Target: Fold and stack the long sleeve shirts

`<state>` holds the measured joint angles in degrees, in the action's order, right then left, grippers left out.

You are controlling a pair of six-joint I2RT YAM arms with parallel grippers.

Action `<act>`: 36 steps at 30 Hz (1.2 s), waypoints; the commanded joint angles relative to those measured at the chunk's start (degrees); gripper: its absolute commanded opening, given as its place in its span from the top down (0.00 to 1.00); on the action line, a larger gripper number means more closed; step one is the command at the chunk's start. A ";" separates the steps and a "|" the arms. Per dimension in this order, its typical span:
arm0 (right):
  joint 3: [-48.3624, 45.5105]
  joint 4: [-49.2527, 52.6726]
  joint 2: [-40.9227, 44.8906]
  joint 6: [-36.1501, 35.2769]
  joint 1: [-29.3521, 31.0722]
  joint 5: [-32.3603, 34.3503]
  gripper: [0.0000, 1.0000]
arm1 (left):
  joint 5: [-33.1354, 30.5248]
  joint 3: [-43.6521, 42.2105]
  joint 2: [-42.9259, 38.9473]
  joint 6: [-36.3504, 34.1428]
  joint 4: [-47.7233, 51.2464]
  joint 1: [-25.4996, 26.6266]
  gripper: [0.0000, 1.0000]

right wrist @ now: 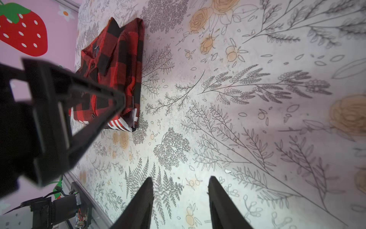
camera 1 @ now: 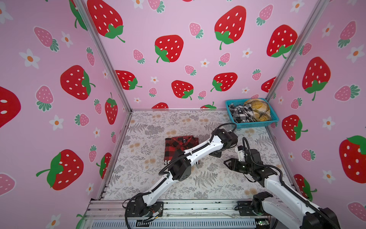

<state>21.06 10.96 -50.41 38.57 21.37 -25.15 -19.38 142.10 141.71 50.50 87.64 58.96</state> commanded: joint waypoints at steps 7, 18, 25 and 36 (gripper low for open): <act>14.05 4.64 -13.11 -2.38 9.25 5.13 0.43 | 14.34 -50.43 -40.02 -4.13 -26.27 -24.41 0.54; 42.45 4.92 -46.27 -1.04 21.52 12.70 0.47 | 34.09 -70.82 -43.46 -12.41 -45.87 -45.78 0.76; 50.71 5.13 -58.91 -0.43 22.68 11.98 0.51 | 37.89 -69.08 -33.39 -14.24 -50.13 -48.67 0.81; 47.87 5.37 -58.24 3.38 22.84 15.48 0.92 | 41.69 -74.05 -33.51 -12.83 -53.72 -45.55 0.83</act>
<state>70.96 14.41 -111.57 40.53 43.90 -11.84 20.47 70.37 108.95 37.52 33.69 10.96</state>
